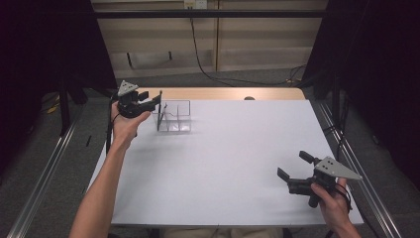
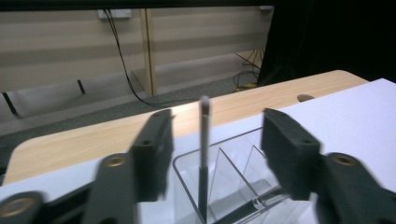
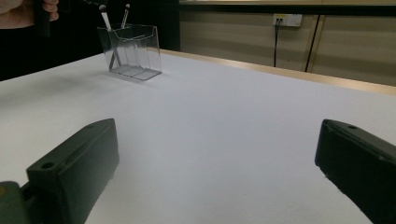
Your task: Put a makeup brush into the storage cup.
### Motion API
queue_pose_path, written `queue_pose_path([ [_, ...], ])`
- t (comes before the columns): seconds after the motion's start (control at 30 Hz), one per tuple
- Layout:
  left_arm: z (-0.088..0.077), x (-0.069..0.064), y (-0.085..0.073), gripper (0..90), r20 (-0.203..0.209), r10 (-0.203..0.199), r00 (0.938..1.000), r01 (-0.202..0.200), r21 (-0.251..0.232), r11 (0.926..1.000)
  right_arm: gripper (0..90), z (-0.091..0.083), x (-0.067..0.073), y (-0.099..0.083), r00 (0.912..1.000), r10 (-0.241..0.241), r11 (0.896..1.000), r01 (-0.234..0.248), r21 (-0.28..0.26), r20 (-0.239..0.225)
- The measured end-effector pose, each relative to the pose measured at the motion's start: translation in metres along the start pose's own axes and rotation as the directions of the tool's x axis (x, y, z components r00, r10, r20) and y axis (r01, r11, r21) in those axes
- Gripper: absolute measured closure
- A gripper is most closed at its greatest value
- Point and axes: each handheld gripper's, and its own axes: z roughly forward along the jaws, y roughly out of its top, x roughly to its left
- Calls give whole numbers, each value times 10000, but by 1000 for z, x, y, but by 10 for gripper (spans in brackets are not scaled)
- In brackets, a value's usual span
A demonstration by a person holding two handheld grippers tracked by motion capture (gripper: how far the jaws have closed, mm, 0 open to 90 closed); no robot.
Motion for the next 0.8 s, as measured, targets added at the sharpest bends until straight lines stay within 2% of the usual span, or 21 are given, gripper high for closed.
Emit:
queue_pose_path([
  [0.13, -1, 0, 0, 281, -57, -99, 9999, 99, -50, 9999, 0, 0, 0, 0, 10000, -8, 10000, 8, 21, 8],
  [0.27, -3, 1, 1, 217, -161, -78, 9998, 77, -88, 9999, 0, 1, 0, 0, 10000, -20, 10000, 20, 43, 4],
  [0.53, -8, 1, 0, 111, -304, -133, 9994, 126, -250, 9996, 0, 1, 0, 0, 10000, 19, 10000, -19, 25, -27],
  [0.6, -10, 1, -1, 103, -186, -133, 9997, 128, -297, 9995, 0, 2, 0, 0, 10000, 37, 10000, -37, 38, -25],
  [0.67, -13, 0, -3, 80, -262, 22, 9997, -28, -233, 9997, 0, 2, 0, 0, 10000, 66, 10000, -66, 10, -54],
  [0.8, -21, 0, -6, 52, -167, -110, 9998, 103, -380, 9992, 0, 2, -1, 0, 10000, 24, 10000, -24, 41, -34],
])
